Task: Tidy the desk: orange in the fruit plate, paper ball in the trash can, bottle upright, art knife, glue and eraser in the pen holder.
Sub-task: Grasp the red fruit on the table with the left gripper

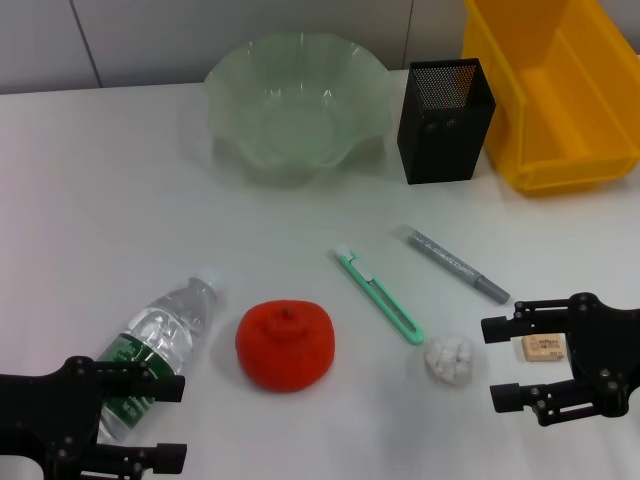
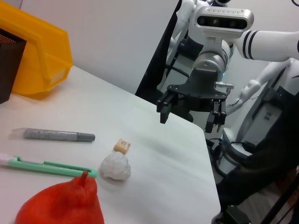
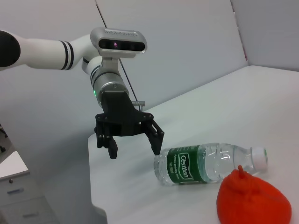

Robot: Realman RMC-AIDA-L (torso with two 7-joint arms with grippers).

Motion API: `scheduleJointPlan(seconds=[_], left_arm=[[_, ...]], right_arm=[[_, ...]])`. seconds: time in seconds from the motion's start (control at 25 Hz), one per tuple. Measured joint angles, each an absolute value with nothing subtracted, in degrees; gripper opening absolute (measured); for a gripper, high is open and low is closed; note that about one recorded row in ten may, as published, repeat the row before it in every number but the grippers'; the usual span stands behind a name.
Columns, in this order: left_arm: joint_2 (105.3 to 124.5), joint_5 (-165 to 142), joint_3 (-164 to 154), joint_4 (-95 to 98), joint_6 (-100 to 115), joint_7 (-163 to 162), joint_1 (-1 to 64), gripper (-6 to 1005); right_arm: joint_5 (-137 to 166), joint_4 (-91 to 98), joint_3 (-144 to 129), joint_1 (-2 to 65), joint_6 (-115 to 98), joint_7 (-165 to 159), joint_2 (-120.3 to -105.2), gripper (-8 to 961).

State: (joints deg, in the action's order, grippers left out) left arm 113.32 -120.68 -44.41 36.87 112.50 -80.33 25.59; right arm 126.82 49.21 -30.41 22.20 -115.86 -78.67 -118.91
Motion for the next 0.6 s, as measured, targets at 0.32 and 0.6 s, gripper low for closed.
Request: scheduleJointPlan(seconds=[0.32, 0.6], left_arm=[[113.29, -120.7, -44.4, 37.1, 112.5, -80.3, 25.6, 768], [113.3, -120.6, -44.2, 37.1, 111.8, -80.9, 25.7, 768]], right_arm=[[126.9, 49.2, -30.5, 22.1, -115.9, -78.7, -118.91, 763], [127.0, 49.2, -30.5, 22.1, -115.8, -78.7, -118.91, 759]])
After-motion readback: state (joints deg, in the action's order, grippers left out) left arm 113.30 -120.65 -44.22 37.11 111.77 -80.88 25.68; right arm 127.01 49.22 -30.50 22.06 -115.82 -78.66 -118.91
